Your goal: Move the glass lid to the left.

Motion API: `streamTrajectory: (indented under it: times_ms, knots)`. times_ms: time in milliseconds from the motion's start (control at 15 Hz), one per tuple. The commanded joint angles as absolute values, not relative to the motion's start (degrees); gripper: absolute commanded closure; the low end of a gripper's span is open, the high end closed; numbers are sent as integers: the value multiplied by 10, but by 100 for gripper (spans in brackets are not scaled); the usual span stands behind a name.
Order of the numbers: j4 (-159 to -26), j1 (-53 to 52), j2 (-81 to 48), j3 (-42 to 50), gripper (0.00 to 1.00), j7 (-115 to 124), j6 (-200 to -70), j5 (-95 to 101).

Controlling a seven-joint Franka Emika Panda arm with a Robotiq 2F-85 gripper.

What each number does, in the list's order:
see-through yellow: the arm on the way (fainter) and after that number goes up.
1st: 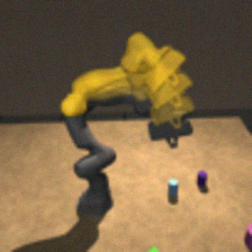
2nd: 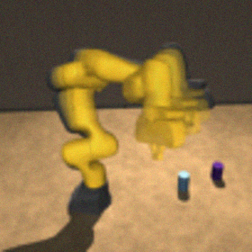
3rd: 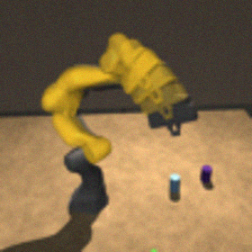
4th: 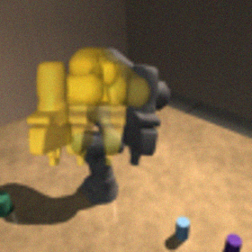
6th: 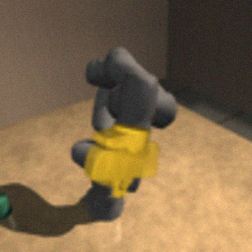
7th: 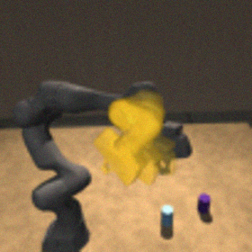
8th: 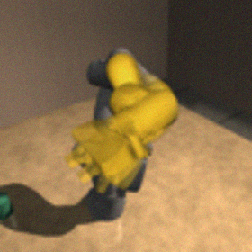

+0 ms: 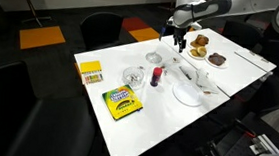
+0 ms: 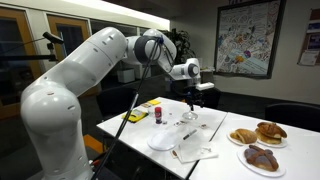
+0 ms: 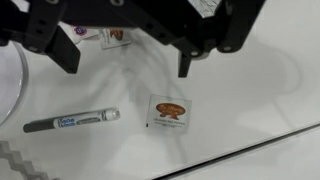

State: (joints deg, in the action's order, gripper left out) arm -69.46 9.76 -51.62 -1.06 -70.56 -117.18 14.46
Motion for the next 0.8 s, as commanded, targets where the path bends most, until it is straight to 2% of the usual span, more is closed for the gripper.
streamTrajectory:
  times_ms: [0,733]
  knots:
    - [-693,93,-517,-4,0,-709,-1171,139]
    - [-660,102,-586,-57,0,-731,-1298,62]
